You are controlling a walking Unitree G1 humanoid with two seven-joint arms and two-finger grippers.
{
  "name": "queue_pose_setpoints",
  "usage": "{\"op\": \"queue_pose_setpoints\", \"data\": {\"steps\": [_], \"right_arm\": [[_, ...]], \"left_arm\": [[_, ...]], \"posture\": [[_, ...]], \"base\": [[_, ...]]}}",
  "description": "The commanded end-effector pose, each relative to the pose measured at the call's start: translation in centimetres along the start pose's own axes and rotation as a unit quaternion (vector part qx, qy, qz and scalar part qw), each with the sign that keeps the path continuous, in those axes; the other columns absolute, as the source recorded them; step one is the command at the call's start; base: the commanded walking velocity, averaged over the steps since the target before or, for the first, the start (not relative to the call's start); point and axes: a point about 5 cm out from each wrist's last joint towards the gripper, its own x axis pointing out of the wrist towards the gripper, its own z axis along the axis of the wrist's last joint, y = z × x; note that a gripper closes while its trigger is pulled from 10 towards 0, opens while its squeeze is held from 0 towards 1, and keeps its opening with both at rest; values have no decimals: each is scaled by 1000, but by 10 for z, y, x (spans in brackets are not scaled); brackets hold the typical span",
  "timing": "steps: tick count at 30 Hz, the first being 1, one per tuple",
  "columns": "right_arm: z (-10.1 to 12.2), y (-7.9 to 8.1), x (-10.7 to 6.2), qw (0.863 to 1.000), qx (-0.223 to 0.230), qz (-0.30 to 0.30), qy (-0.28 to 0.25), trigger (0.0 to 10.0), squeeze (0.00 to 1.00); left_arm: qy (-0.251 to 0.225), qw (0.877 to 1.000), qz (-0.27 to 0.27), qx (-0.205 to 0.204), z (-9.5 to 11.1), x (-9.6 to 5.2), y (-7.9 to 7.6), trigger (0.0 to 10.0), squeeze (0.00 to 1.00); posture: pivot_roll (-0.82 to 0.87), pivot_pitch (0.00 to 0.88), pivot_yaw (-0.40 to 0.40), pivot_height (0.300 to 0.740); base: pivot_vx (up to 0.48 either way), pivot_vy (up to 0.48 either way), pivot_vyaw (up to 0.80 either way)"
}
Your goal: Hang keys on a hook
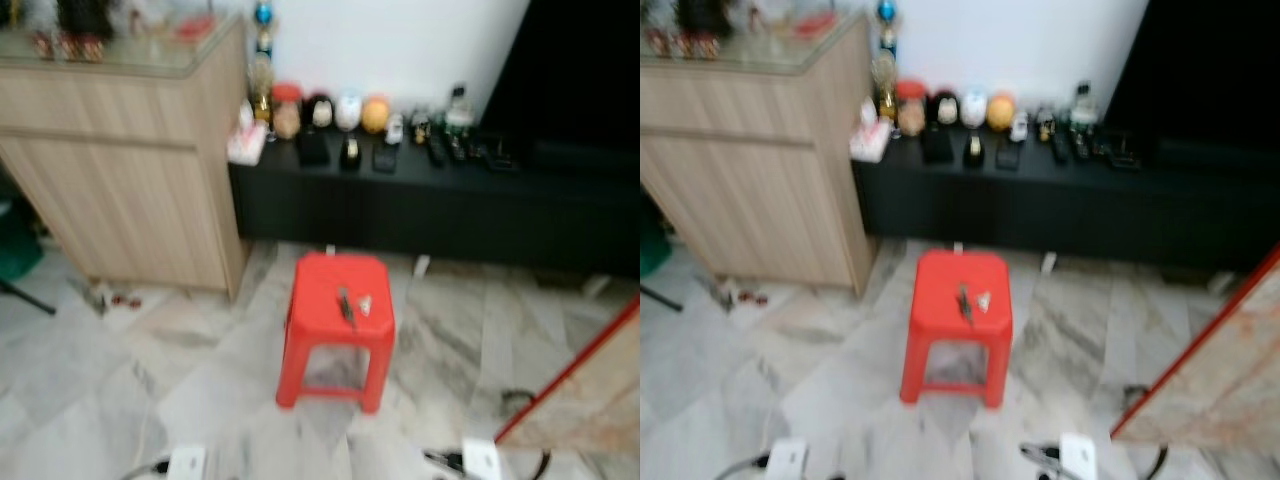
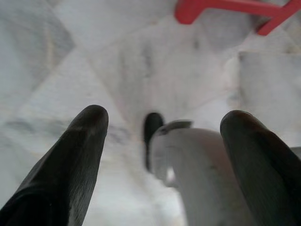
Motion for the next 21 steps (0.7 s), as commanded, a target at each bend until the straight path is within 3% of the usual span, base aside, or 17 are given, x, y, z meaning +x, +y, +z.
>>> {"op": "queue_pose_setpoints", "data": {"steps": [1, 21], "right_arm": [[-5, -12, -2, 1000, -4, -15, 5, 10000, 0], [-2, -9, -1, 1000, -5, -8, -3, 10000, 0]], "left_arm": [[-2, 1000, -9, -4, 1, 1, -8, 10000, 0], [-6, 1000, -8, -3, 1, 1, -7, 10000, 0]], "posture": [[98, 68, -78, 740], [105, 70, -82, 740]], "base": [[0, 330, 0], [0, 17, 0]]}}
